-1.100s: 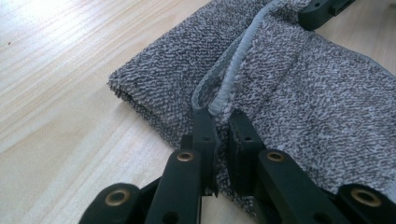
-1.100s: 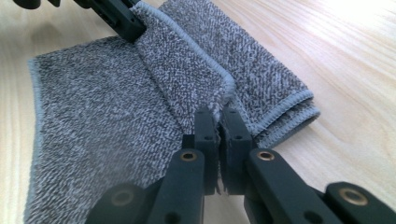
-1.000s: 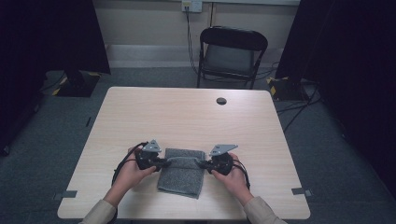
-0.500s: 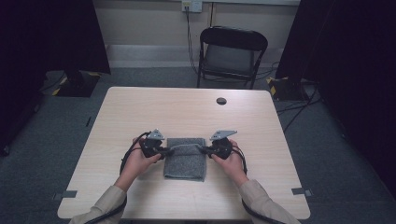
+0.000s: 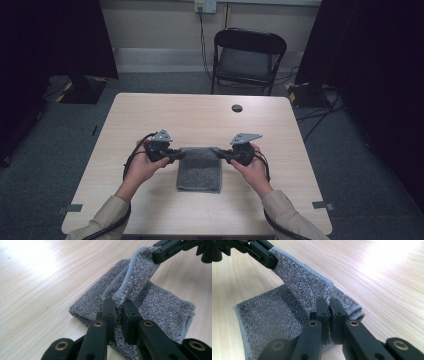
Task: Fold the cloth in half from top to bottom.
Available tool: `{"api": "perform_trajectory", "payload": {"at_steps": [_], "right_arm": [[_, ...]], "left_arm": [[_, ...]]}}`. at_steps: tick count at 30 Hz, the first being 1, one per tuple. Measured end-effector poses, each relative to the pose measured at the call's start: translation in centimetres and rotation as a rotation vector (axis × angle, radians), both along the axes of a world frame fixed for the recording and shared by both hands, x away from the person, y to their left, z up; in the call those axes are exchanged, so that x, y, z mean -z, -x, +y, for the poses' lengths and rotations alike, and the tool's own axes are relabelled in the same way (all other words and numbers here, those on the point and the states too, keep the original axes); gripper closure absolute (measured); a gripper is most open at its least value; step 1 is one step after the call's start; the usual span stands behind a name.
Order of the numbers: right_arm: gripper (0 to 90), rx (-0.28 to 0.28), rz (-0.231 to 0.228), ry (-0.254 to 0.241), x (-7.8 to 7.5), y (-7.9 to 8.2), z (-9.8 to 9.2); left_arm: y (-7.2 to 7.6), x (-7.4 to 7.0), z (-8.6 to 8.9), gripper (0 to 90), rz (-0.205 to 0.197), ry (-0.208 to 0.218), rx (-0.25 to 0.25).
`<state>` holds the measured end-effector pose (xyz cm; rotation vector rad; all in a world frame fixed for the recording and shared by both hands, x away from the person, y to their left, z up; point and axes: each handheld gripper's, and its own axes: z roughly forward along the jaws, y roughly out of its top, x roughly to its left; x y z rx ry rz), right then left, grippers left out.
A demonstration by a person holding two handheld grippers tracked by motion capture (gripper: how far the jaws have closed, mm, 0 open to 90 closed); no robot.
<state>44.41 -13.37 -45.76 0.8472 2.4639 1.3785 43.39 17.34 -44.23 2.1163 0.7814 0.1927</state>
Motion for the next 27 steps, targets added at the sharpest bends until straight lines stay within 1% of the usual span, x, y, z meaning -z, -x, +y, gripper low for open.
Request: {"api": "perform_trajectory", "payload": {"at_steps": [1,3,4,6,8,11,15,17,19,21,23,27], "right_arm": [[87.7,0.0,-0.003,0.003,-0.2,0.2,0.0],[87.8,-0.004,-0.004,-0.014,-0.5,0.7,-0.2],[87.7,-0.008,-0.008,-0.02,-0.6,0.9,-0.3],[87.8,-0.021,-0.013,-0.024,-0.7,1.4,-0.5],[87.8,-0.022,-0.015,-0.026,-0.8,1.7,-0.7],[87.8,-0.024,-0.015,-0.03,-0.9,2.0,-0.9],[87.8,-0.023,-0.014,-0.03,-1.1,2.2,-0.9],[87.8,-0.024,-0.018,-0.031,-1.3,2.2,-0.8],[87.8,-0.025,-0.018,-0.033,-1.7,2.1,-0.9],[87.8,-0.022,-0.018,-0.037,-1.9,1.9,-0.9],[87.8,-0.023,-0.018,-0.033,-2.1,1.9,-0.8],[87.8,-0.028,-0.019,-0.048,-2.5,2.1,-0.9]], "left_arm": [[0.2,0.0,0.0,82.5,0.0,0.003,0.0],[0.6,-0.1,0.2,82.5,0.002,0.009,0.007],[0.7,-0.1,0.2,82.5,0.002,0.019,0.007],[1.1,-0.2,0.4,82.5,0.002,0.017,0.013],[1.5,-0.4,0.5,82.5,-0.001,0.02,0.022],[1.8,-0.6,0.4,82.5,-0.003,0.013,0.03],[1.9,-1.0,0.5,82.5,-0.011,0.006,0.033],[1.8,-1.5,0.5,82.5,-0.014,0.016,0.034],[1.6,-1.8,0.5,82.5,-0.019,0.014,0.033],[1.5,-2.0,0.5,82.5,-0.013,0.016,0.034],[1.5,-2.1,0.4,82.5,-0.018,0.015,0.034],[1.6,-2.5,0.5,82.5,-0.02,0.025,0.039]]}}
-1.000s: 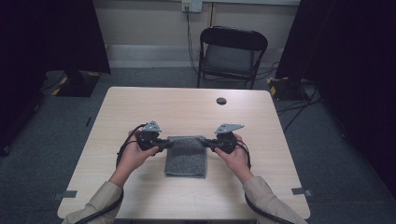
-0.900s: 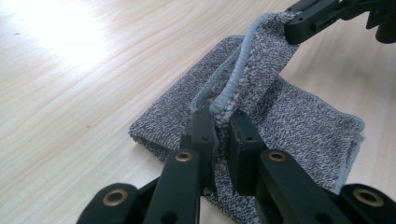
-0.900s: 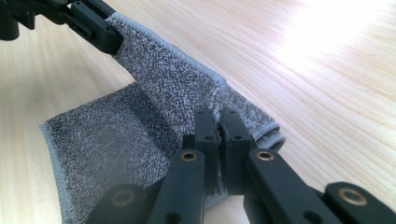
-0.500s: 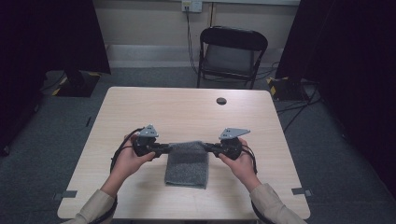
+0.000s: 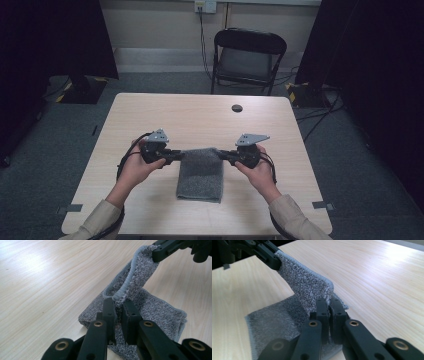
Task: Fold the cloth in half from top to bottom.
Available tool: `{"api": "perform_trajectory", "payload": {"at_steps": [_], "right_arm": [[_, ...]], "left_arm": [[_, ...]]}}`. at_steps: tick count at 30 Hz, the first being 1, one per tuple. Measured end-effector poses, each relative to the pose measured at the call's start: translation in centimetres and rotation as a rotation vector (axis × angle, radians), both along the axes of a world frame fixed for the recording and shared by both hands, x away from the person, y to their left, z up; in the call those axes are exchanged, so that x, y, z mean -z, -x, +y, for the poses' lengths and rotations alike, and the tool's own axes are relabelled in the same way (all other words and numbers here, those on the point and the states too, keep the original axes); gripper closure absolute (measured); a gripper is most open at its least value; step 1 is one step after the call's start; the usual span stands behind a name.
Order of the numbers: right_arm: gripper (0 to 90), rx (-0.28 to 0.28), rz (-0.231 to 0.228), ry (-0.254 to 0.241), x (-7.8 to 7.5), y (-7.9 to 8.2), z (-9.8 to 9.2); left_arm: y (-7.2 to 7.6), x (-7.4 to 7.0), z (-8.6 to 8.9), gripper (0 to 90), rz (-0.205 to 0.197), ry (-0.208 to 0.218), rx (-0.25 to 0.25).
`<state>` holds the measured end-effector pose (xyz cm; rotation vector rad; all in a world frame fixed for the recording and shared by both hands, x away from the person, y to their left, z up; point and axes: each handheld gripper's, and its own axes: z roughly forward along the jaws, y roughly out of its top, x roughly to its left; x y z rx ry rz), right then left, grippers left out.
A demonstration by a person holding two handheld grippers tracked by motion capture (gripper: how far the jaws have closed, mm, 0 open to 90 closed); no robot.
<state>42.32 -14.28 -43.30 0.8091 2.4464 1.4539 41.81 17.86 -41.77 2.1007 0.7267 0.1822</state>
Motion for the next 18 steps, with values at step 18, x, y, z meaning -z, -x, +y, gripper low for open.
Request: {"api": "perform_trajectory", "payload": {"at_steps": [18], "right_arm": [[87.6,-0.065,0.03,0.018,1.7,3.8,-0.2]], "left_arm": [[3.6,2.8,0.1,82.5,0.074,-0.038,0.06]]}}
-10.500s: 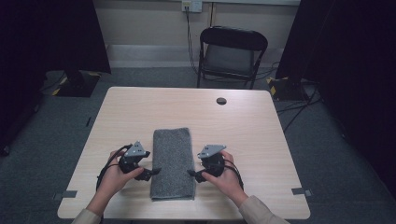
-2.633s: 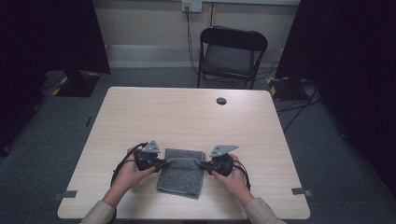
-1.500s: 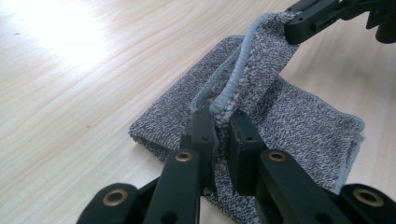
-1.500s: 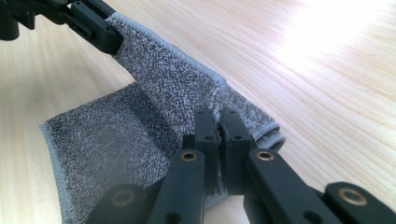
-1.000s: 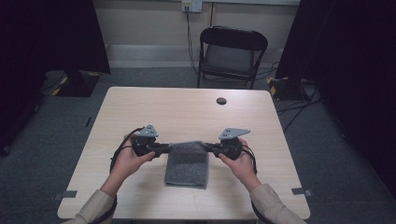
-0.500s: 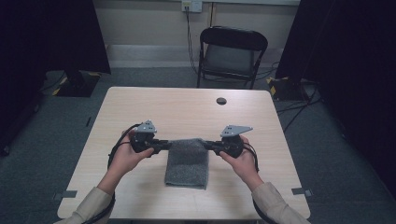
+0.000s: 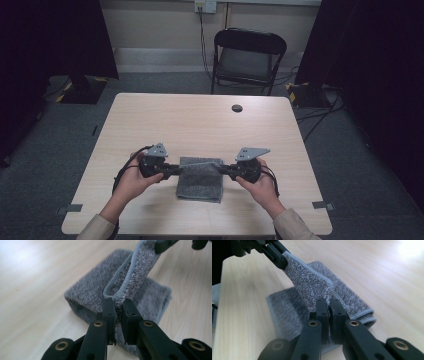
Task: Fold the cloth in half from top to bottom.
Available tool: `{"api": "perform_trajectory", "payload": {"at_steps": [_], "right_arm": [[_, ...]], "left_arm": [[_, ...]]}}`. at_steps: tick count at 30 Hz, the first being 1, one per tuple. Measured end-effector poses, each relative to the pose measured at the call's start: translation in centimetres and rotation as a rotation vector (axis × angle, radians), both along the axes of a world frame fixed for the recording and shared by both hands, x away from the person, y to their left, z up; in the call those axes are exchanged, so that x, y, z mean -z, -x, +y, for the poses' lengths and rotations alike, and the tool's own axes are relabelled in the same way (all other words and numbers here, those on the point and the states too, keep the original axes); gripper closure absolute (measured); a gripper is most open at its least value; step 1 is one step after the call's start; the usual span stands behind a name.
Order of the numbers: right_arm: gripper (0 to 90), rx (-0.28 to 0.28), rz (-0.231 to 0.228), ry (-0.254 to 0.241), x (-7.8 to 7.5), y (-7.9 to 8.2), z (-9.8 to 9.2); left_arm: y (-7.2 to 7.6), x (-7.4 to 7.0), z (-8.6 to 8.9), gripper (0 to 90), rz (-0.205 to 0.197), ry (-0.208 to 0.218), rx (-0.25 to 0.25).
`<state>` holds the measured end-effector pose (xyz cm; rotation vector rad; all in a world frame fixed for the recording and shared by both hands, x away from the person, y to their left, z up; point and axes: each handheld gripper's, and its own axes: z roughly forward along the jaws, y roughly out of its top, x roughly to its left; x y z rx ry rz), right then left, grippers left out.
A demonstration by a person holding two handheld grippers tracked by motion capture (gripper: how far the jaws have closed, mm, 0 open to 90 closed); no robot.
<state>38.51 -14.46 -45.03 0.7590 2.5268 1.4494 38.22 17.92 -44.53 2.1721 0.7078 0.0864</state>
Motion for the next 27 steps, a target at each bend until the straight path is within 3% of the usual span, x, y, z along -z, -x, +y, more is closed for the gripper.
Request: {"api": "perform_trajectory", "payload": {"at_steps": [6,9,19,27], "right_arm": [[86.6,-0.012,0.035,0.042,2.4,1.1,0.0],[86.7,-0.015,0.04,0.051,2.8,1.2,0.1],[86.8,-0.011,0.053,0.095,3.9,1.2,0.7],[86.5,0.008,0.038,0.106,4.1,-0.1,0.8]], "left_arm": [[0.9,2.6,-0.1,81.0,0.053,-0.016,0.008],[1.0,3.5,0.1,81.0,0.071,-0.028,0.009],[0.7,4.1,0.0,80.2,0.081,-0.034,-0.004],[-0.7,4.2,-0.4,79.4,0.047,-0.042,-0.036]]}}
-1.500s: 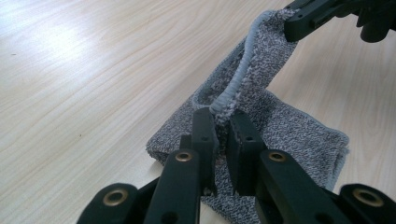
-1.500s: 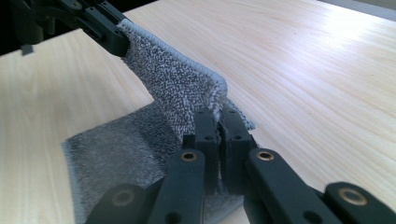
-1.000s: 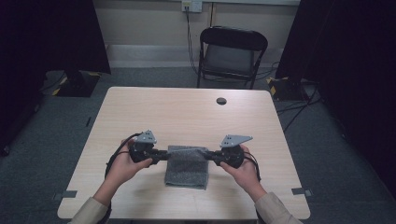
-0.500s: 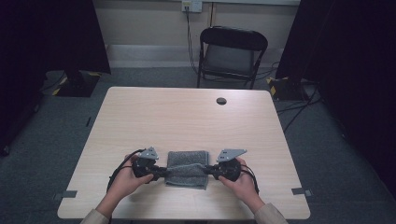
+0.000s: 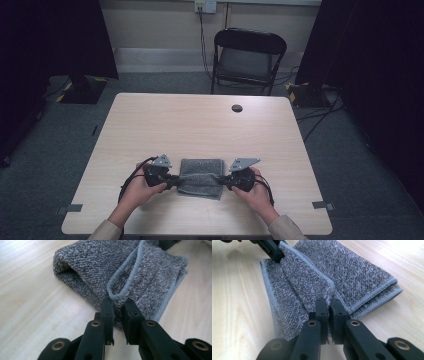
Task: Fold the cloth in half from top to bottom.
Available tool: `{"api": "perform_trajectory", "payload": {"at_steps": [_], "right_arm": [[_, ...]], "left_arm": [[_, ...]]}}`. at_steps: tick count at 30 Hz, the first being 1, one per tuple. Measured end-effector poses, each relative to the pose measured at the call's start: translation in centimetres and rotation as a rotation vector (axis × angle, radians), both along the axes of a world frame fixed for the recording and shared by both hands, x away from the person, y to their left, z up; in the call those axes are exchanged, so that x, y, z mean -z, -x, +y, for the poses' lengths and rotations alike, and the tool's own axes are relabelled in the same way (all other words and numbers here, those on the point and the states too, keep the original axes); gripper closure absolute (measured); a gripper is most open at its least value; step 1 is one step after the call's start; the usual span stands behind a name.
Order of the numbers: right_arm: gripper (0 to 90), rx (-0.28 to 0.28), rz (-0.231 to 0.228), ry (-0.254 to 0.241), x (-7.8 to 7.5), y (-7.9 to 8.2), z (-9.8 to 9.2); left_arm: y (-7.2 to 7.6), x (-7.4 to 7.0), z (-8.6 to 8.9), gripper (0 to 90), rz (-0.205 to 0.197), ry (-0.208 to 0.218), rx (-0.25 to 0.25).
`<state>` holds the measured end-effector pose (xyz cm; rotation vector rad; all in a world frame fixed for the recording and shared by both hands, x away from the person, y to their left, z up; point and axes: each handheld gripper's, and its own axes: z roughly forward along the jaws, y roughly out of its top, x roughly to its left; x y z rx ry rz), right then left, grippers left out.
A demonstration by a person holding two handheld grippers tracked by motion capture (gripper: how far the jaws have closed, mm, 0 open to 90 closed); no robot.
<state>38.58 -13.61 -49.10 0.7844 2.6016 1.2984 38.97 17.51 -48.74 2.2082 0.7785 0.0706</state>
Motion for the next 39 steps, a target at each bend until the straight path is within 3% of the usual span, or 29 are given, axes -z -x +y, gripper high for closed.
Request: {"api": "perform_trajectory", "payload": {"at_steps": [5,12,18,23,26,31,35,39], "right_arm": [[85.9,0.011,-0.006,-0.012,0.1,-0.8,-0.4],[80.1,0.005,-0.008,-0.012,0.0,-0.3,-0.4],[74.2,0.008,-0.002,-0.035,-0.1,0.2,-0.8],[63.4,0.023,0.0,-0.063,-0.6,0.5,-1.0],[57.2,0.033,-0.001,-0.084,-1.2,0.4,-1.2],[56.4,0.081,-0.004,-0.12,-2.3,-0.5,-1.9],[57.1,0.13,-0.017,-0.089,-2.4,-1.8,-1.9],[59.4,0.112,0.008,-0.073,-1.7,-2.3,-1.0]], "left_arm": [[-0.3,0.1,-0.1,79.2,0.004,0.014,-0.005],[-0.1,-0.2,-0.2,75.4,-0.003,0.01,0.002],[0.3,-0.6,-0.2,64.2,-0.017,0.033,-0.002],[0.3,-1.3,0.1,57.3,-0.034,0.065,-0.014],[0.3,-1.8,0.2,57.7,-0.041,0.083,-0.017],[-0.3,-2.7,0.5,58.0,-0.061,0.105,-0.048],[-1.2,-2.5,0.2,60.4,-0.055,0.099,-0.065],[-1.3,-1.4,-0.2,63.6,-0.024,0.096,-0.045]]}}
